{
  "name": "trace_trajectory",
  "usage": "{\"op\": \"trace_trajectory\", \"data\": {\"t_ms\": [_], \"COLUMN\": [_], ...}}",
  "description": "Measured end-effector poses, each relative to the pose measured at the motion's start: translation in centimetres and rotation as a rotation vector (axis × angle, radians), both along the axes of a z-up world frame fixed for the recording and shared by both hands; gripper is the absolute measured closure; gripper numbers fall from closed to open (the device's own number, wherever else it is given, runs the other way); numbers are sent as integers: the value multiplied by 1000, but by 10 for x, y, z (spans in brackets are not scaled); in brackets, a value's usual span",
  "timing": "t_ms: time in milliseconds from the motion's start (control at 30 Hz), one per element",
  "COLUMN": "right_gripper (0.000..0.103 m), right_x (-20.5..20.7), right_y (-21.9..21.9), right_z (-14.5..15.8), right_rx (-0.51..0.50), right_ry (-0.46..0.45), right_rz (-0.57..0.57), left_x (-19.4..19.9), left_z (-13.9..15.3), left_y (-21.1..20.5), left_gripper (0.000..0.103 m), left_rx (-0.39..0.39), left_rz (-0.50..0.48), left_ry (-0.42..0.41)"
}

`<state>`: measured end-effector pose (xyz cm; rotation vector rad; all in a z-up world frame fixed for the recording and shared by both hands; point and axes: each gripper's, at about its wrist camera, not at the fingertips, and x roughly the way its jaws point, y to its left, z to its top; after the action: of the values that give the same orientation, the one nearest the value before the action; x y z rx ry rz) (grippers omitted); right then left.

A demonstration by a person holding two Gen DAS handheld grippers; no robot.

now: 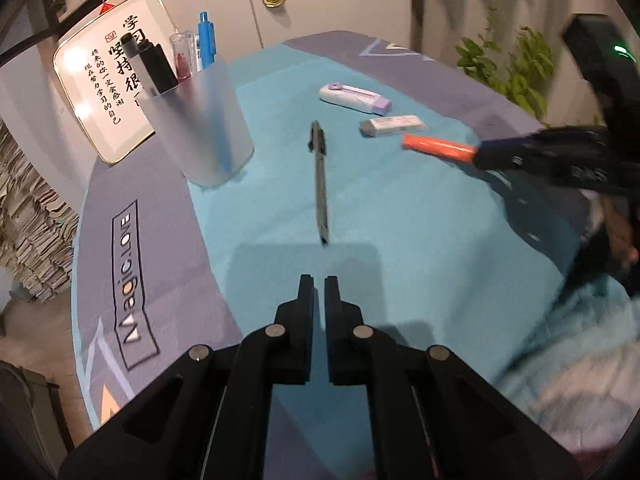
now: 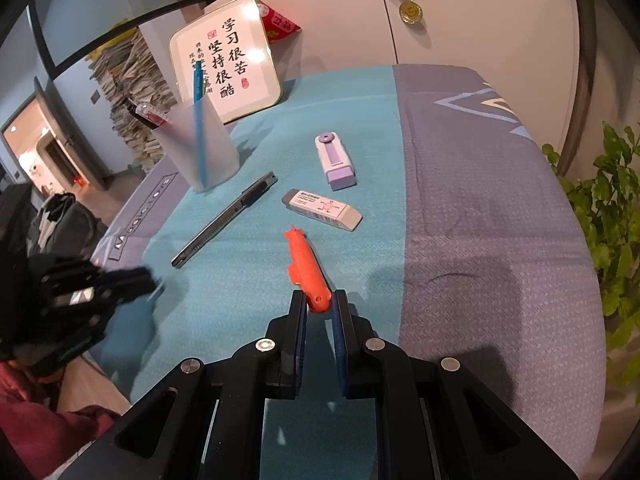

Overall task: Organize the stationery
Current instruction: 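Lift the black pen with the left gripper while the right lifts the orange highlighter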

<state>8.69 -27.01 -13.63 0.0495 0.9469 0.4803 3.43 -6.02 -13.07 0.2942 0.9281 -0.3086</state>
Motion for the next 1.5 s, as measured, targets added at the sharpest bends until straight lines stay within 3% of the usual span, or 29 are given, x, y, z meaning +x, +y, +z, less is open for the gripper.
{"op": "trace_trajectory", "data": {"t_ms": [267, 467, 767, 800, 867, 900, 933, 1000, 1067, 1100, 1200, 1333, 1367, 1500], "right_gripper": [89, 89, 89, 89, 88, 81, 66, 51, 51, 52, 73, 74, 74, 74], "right_x": [-2, -7, 6, 8, 18, 25, 29, 36, 39, 41, 42, 44, 44, 49], "right_y": [1, -5, 23, 24, 32, 37, 42, 50, 54, 57, 59, 56, 55, 61], "right_z": [5, 26, 8, 9, 14, 15, 16, 17, 16, 13, 6, 0, 0, -2], "right_rx": [23, 55, -83, -94, -130, -154, -172, -202, -219, -228, -235, -215, -213, -241], "right_ry": [-7, -64, -37, -41, -57, -60, -63, -72, -68, -49, -16, 13, 17, 28], "right_rz": [-6, -25, 83, 85, 98, 111, 120, 135, 147, 155, 159, 153, 153, 156], "left_x": [38, 64, 69, 70, 74, 74, 76, 85, 96, 101, 117, 137, 143, 147], "left_z": [16, -7, 0, 3, 7, 8, 10, 10, 7, 6, -1, -8, -10, -13], "left_y": [-6, -6, 14, 13, 6, 2, -2, -13, -22, -26, -35, -37, -36, -38], "left_gripper": [97, 98, 96, 95, 77, 64, 59, 61, 61, 61, 61, 62, 64, 89], "left_rx": [-138, -84, -105, -112, -117, -121, -127, -121, -107, -99, -87, -79, -78, -85], "left_rz": [48, 137, 188, 181, 170, 165, 157, 132, 115, 114, 102, 129, 138, 123], "left_ry": [-91, -44, -43, -45, -54, -61, -73, -86, -76, -71, -46, -27, -12, 7]}}
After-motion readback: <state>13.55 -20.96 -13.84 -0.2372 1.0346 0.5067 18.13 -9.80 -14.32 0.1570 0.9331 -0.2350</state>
